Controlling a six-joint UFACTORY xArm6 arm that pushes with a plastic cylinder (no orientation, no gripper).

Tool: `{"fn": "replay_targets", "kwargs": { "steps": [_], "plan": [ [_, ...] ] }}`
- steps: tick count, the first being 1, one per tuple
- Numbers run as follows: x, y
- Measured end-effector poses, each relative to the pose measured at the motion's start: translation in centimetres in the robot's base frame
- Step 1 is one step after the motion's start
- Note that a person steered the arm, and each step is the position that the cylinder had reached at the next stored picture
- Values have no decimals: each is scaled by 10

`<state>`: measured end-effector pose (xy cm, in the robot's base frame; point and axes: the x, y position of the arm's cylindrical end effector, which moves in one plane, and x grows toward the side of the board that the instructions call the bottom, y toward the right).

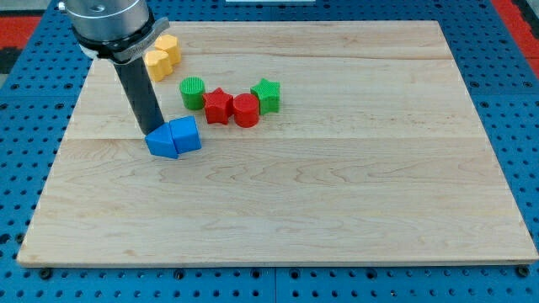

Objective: Push the green blocks into yellow blocks

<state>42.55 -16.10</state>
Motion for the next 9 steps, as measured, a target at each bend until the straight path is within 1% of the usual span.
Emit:
{"fn": "replay_targets", "kwargs": {
  "steps": [1,2,3,4,5,6,7,8,9],
  "plan": [
    [-19,22],
    [-19,54],
    [-58,59],
    [-93,50],
    [-111,37],
    [-96,56],
    [-117,19],
    [-141,-4],
    [-128,32]
  ]
}}
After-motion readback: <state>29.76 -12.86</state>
